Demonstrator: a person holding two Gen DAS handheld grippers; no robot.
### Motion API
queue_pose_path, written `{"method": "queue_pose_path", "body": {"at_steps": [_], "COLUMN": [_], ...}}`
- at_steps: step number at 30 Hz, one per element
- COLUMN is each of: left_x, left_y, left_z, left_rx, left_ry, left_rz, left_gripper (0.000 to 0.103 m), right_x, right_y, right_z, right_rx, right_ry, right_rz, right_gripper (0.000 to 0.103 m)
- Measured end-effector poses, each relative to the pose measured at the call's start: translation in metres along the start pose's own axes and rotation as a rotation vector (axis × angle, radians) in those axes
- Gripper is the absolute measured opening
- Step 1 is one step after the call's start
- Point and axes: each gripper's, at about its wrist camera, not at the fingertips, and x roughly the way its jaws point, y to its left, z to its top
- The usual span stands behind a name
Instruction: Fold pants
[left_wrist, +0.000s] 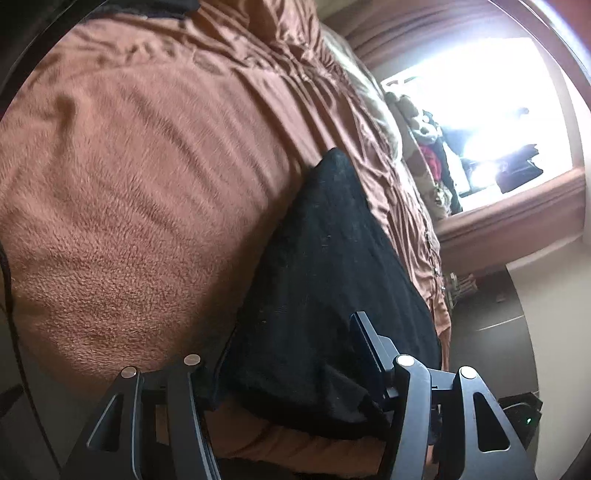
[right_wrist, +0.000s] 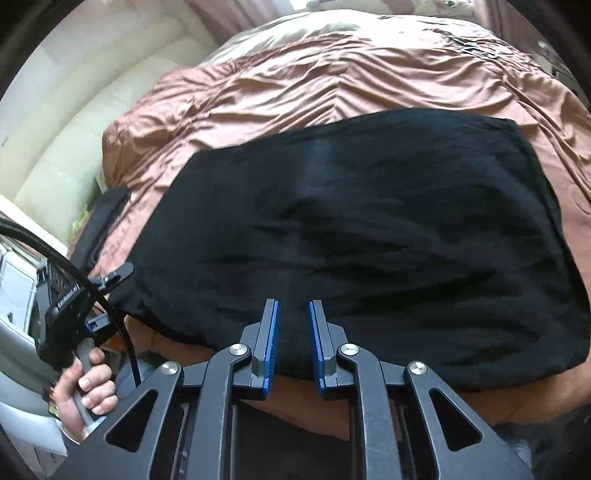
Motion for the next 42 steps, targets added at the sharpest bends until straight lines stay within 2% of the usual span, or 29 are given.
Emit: {"method": "queue_pose_path", "body": {"at_steps": [3, 7, 15, 36, 39, 42], "left_x": [0.000, -0.001, -0.006, -0.012, -0.013, -0.013], "left_y": [0.002, 0.003, 0.009, 0.012, 0.014, 0.013], "left_z": [0.001, 0.003, -0.001, -0.002, -0.001, -0.002], "left_rx": [-0.012, -0.017, -0.032, -0.069, -0.074, -0.074], "left_ry": [0.003, 0.003, -0.001, -0.018, -0.024, -0.024], "left_rz": [-0.014, -0.020, -0.034, -0.038, -0.044, -0.039], "left_gripper": [0.059, 0.059, 0.059, 0.058, 0.058, 0.058], "right_x": [0.019, 0.039, 0.056, 0.106, 0.115, 0.125], "right_y": [0.005, 0.005, 0.004, 0.004, 0.007, 0.004], "right_z": [0.006, 0.015, 0.049, 0.114, 0.126, 0.141], "right_rx": [-0.034, -0.058, -0.063, 0.001, -0.025, -0.017], "right_ry": [0.069, 0.110, 0.097, 0.094, 0.106, 0.130], "right_rz": [-0.013, -0.055, -0.115, -0.192, -0.210, -0.193], "right_gripper": [0.014, 0.014, 0.013, 0.013, 0.005, 0.002]}}
